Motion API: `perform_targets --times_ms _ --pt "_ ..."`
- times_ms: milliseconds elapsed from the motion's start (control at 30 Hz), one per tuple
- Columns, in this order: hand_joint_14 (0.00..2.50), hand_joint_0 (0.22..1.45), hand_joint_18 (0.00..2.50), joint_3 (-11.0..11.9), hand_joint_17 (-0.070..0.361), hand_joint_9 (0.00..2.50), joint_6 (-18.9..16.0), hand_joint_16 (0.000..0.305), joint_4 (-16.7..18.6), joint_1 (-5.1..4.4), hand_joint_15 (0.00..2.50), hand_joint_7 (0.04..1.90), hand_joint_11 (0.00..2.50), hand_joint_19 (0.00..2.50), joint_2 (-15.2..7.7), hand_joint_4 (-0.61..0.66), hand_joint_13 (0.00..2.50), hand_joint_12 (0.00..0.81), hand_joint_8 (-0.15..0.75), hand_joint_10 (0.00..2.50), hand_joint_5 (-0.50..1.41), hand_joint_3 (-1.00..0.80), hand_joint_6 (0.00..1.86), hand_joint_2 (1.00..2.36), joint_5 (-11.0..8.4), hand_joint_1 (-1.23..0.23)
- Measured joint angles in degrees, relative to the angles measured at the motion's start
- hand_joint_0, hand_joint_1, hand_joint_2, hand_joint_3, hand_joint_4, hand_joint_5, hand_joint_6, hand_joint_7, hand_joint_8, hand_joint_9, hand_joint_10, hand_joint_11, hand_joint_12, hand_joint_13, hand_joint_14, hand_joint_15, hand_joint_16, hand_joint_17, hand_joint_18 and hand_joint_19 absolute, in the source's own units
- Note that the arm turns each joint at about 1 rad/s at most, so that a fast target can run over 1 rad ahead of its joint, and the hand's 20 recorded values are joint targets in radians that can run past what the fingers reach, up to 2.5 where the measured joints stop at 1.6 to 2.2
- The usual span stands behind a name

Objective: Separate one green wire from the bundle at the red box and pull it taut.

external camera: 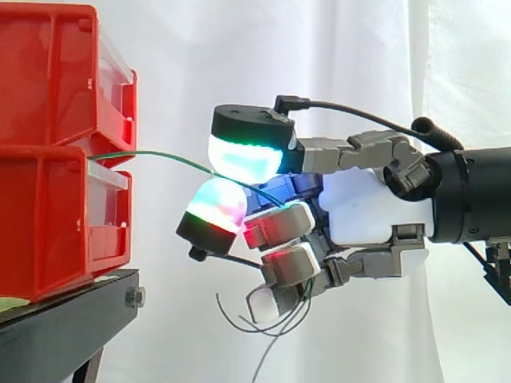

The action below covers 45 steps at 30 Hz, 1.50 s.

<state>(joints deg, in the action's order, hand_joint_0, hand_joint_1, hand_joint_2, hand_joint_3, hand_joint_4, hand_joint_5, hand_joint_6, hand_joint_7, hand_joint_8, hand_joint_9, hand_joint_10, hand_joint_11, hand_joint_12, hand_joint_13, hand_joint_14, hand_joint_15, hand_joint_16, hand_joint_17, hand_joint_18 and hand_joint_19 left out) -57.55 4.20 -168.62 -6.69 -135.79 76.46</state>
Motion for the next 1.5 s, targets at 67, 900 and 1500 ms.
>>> perform_targets --times_ms 67,900,1500 --pt "0.02 0.6 0.88 0.18 0.125 1.16 0.15 0.055 -0.05 0.05 1.03 1.02 1.5 0.48 0.02 0.11 1.2 0.38 0.305 0.0 -0.2 -0.14 0.88 1.02 0.0 -0.73" --pt "0.02 0.59 0.88 0.6 0.123 1.18 1.56 0.055 -5.0 0.16 1.0 1.03 1.45 0.49 2.05 0.16 1.19 0.382 0.312 0.01 -0.19 -0.35 0.88 1.01 -0.24 -0.68" --pt "0.03 0.66 0.89 0.63 0.122 1.13 1.34 0.054 -6.18 0.23 0.99 1.01 1.47 0.45 2.28 0.12 1.17 0.378 0.312 0.01 -0.2 -0.33 0.9 1.01 -0.48 -0.86"
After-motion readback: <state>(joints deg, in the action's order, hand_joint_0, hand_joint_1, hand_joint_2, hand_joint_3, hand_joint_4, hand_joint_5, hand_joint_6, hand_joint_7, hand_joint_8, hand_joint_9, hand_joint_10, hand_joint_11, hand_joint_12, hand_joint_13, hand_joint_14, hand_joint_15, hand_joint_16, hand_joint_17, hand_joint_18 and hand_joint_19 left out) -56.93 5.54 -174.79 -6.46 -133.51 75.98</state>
